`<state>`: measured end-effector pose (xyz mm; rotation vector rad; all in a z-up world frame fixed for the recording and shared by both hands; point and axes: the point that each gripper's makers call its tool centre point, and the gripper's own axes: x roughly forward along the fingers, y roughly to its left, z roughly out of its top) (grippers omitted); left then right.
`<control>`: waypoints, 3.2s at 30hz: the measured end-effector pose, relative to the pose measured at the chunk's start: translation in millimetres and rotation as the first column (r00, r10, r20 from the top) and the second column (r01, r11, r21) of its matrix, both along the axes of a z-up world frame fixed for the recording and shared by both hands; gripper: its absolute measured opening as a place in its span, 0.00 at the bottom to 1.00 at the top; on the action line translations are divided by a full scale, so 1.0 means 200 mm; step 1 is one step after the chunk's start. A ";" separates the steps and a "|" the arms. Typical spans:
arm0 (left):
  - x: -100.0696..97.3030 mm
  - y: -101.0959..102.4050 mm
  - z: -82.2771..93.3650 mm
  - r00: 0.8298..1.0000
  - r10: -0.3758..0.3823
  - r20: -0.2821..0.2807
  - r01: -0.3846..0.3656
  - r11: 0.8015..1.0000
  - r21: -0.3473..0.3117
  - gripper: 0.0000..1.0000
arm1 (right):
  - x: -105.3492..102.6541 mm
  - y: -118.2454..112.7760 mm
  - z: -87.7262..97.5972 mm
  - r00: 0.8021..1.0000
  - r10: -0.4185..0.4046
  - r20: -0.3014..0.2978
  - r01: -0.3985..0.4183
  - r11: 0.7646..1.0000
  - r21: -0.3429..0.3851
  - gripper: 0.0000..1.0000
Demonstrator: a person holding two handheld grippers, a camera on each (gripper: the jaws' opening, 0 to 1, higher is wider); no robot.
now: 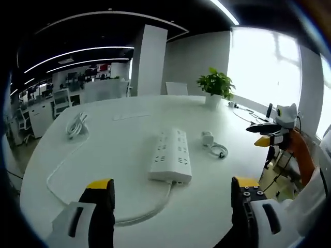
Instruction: Straighten the power strip on the desk, plug the charger into it
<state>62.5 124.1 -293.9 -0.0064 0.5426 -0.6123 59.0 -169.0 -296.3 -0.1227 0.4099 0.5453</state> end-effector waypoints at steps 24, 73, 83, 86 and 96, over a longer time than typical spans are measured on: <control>0.10 -0.11 -0.04 0.997 -0.074 -0.019 0.075 0.997 0.014 0.94 | 0.01 -0.02 -0.01 1.000 -0.008 -0.001 0.008 1.000 -0.007 0.69; 0.49 -0.39 -0.32 0.987 -0.098 -0.126 0.119 0.979 0.163 0.84 | 0.01 -0.07 -0.04 1.000 -0.019 -0.018 0.019 1.000 -0.011 0.69; 0.50 -0.38 -0.37 0.986 -0.095 -0.137 0.122 0.970 0.210 0.81 | 0.01 -0.09 -0.05 1.000 -0.018 -0.023 0.018 1.000 -0.005 0.69; 0.51 -0.39 -0.38 0.985 -0.093 -0.148 0.122 0.972 0.201 0.82 | 0.01 -0.09 -0.05 1.000 -0.018 -0.024 0.018 1.000 -0.003 0.69; 0.50 -0.40 -0.42 0.979 -0.107 -0.176 0.142 0.969 0.203 0.74 | 0.01 -0.10 -0.06 0.999 -0.020 -0.028 0.020 1.000 0.000 0.69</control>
